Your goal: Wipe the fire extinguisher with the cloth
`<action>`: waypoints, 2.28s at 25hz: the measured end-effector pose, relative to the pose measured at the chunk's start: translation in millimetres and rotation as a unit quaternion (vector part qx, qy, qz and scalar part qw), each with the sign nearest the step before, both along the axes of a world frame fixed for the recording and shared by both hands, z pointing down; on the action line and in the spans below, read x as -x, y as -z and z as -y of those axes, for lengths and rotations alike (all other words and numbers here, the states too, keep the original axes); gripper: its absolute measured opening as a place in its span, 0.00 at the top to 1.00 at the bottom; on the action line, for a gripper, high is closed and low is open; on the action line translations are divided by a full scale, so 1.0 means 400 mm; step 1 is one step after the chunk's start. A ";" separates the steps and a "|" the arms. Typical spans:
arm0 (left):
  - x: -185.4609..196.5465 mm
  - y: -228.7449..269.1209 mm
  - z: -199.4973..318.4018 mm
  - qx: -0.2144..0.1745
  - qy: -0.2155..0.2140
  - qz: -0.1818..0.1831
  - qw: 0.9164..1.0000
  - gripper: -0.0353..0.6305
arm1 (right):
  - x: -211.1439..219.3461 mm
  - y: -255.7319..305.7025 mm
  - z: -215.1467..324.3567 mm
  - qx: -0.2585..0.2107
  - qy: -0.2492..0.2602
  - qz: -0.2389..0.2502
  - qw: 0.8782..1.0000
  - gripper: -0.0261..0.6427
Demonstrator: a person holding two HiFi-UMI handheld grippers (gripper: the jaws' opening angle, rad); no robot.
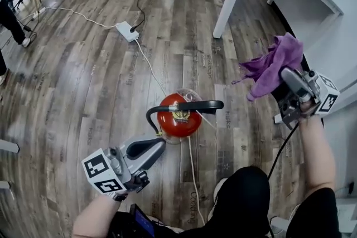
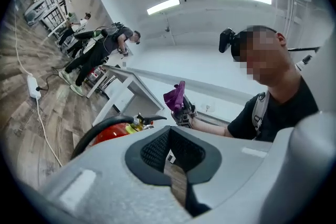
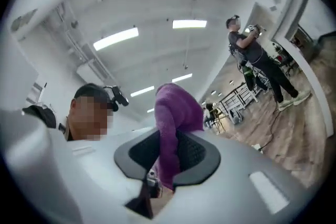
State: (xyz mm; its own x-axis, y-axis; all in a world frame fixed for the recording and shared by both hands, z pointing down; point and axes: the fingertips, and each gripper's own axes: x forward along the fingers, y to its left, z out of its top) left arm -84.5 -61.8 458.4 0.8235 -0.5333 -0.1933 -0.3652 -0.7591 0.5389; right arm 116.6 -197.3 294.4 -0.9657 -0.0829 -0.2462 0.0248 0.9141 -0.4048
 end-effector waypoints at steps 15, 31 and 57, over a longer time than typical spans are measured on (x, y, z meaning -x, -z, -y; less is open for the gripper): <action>0.048 0.521 -0.274 0.187 0.023 0.026 0.982 0.96 | 0.093 0.468 -0.212 0.243 0.014 0.046 0.969 0.85; 0.064 1.293 -0.389 0.127 -0.110 -0.097 0.981 0.96 | 0.274 0.955 -0.587 0.288 -0.051 0.121 0.948 0.85; -0.043 1.347 -0.759 0.183 -0.104 -0.084 0.974 0.96 | 0.218 1.017 -1.063 0.274 -0.094 0.046 0.956 0.85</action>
State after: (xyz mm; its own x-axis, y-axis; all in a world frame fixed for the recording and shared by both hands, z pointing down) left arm -67.3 242.0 -80.3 0.8941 -0.4174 -0.1624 -0.1083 -0.5534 0.8258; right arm 29.6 227.8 -112.2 -0.8977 -0.3930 -0.1991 -0.0599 0.5566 -0.8286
